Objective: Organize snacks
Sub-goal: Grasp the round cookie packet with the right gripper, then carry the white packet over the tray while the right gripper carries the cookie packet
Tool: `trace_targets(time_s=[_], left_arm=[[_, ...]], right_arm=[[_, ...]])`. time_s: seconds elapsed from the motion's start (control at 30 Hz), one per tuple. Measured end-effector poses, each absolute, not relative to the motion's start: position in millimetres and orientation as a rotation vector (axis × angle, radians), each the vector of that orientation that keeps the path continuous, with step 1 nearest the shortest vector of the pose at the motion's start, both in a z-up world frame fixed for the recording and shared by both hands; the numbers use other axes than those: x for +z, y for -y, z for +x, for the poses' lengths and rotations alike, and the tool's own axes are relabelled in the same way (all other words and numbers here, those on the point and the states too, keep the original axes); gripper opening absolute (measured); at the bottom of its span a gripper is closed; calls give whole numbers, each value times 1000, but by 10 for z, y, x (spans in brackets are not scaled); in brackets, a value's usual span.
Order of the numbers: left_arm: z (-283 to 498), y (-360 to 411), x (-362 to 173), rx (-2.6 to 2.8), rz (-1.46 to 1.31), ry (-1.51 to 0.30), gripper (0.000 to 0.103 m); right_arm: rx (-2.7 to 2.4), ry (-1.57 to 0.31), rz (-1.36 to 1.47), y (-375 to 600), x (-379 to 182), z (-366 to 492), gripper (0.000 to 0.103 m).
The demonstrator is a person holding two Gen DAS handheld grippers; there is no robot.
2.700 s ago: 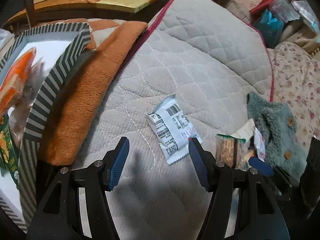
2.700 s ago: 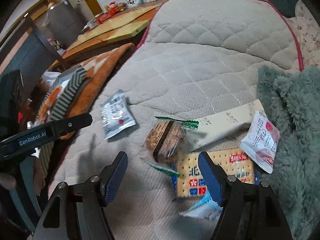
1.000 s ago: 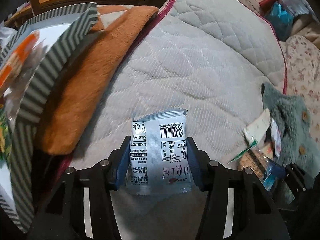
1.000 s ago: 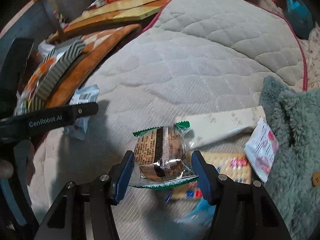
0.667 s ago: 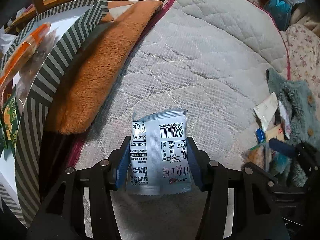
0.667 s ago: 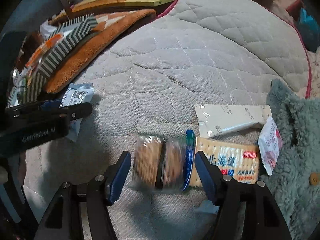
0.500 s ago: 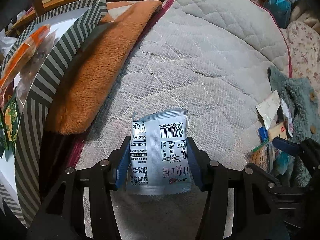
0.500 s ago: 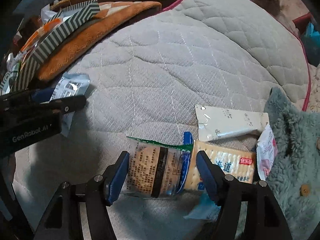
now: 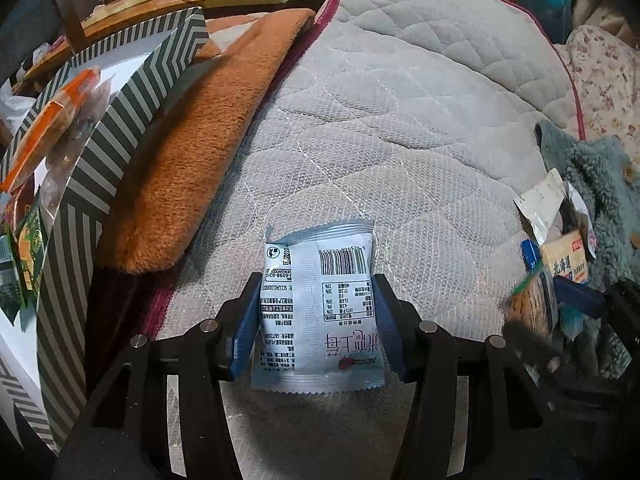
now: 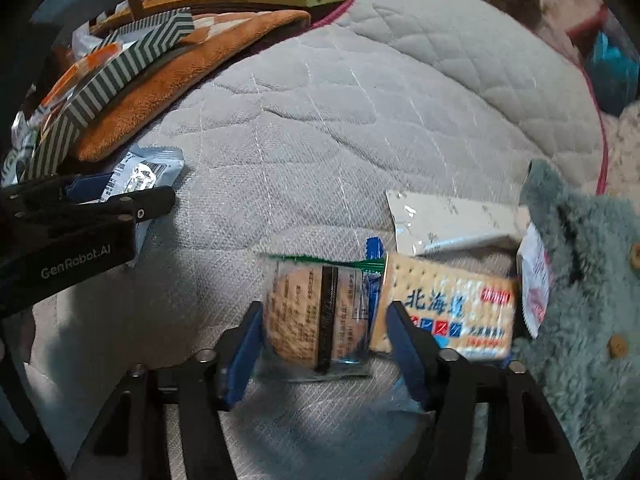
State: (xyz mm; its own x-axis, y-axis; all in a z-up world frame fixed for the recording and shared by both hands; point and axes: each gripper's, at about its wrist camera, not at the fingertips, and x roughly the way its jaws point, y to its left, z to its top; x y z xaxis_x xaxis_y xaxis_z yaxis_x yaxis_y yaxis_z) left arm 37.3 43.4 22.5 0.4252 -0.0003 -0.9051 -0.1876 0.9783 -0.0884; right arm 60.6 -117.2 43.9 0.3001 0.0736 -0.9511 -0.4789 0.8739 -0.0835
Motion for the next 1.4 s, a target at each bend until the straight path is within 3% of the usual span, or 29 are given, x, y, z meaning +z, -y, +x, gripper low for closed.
trace_targets(time_s=[0.7,1.4], left_arm=[[-210,-1002,963,167,-195,-966,53],[-604,-2128,1132,364,-269,-888,53]], right_arm=[[474,-1099,-422,604,1086,451,47],[612,-1021,-560,-409,1314,364,47]])
